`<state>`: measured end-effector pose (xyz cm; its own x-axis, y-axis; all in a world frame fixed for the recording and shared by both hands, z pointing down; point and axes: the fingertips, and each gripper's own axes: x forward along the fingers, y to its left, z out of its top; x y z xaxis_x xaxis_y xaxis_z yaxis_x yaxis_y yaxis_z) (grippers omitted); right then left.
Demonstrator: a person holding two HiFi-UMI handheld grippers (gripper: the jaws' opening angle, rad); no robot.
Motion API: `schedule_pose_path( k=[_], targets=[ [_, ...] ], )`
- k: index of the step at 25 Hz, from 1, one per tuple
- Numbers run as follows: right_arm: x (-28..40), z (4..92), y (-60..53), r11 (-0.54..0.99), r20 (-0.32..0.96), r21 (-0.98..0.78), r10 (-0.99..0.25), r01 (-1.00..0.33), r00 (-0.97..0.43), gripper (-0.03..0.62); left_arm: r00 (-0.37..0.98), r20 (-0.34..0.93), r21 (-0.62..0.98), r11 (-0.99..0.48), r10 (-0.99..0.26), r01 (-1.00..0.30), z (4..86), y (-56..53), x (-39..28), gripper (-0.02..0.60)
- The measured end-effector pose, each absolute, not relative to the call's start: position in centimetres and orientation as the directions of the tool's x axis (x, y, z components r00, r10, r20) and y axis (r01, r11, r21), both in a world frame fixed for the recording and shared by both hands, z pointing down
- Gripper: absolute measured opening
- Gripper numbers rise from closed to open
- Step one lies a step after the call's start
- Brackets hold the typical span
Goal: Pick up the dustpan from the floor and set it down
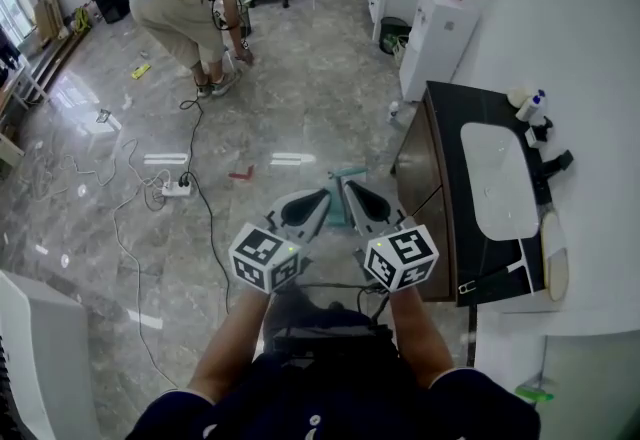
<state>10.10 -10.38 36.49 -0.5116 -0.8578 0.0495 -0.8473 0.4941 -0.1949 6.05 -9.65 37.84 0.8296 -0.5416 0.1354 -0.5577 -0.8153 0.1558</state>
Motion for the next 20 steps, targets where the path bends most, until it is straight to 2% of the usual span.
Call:
schedule_pose_path(
  k=[20],
  targets=[
    [10.2, 35.6, -9.1, 0.508, 0.031, -0.191, -0.852, -0.84, -0.522, 0.008, 0.821, 0.136, 0.138, -0.81, -0.554, -0.569, 37.0, -8.3, 5.9, 0.014]
  ],
)
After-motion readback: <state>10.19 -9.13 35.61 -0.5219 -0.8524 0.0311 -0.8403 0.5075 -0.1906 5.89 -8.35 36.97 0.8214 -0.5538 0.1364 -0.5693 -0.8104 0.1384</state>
